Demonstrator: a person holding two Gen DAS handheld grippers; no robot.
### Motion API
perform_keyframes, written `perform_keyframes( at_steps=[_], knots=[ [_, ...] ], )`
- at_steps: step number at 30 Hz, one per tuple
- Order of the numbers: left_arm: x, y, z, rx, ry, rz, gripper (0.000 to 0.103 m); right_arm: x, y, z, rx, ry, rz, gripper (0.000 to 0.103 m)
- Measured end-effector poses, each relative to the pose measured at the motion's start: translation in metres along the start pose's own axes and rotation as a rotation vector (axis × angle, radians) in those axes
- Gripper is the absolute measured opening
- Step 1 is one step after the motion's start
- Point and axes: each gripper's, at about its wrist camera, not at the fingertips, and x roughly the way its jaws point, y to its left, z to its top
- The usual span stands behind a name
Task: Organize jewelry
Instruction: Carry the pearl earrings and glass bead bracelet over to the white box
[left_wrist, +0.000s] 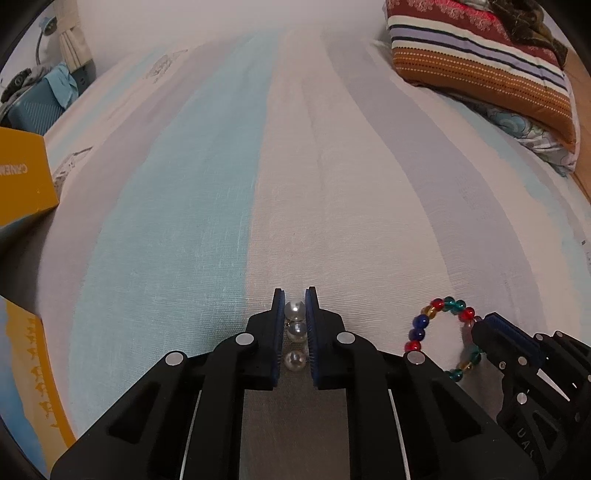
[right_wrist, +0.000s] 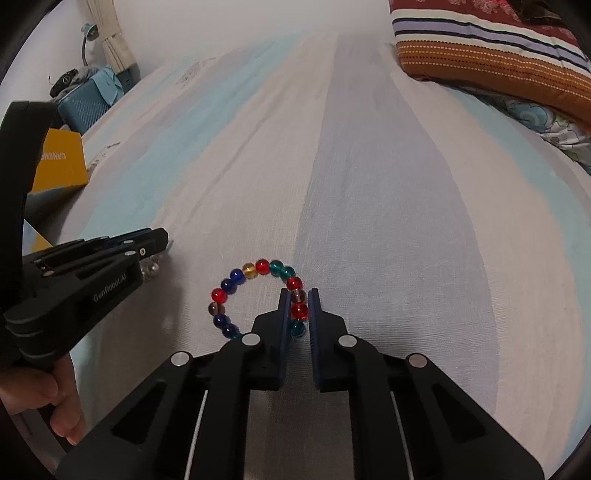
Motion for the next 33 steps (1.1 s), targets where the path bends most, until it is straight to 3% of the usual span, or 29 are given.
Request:
perform_keyframes(
  at_steps=[24, 33],
  knots=[
    [-0.072, -0.008, -0.001, 0.029, -0.125, -0.058, 0.011, -0.072, -0.007, 0.012, 0.019, -0.156, 0.001, 0.009],
    [-0.084, -0.009, -0.005, 0.037, -0.123, -0.068, 0.011, -0.083, -0.009, 0.015, 0.042, -0.169, -0.020, 0.009]
  ],
)
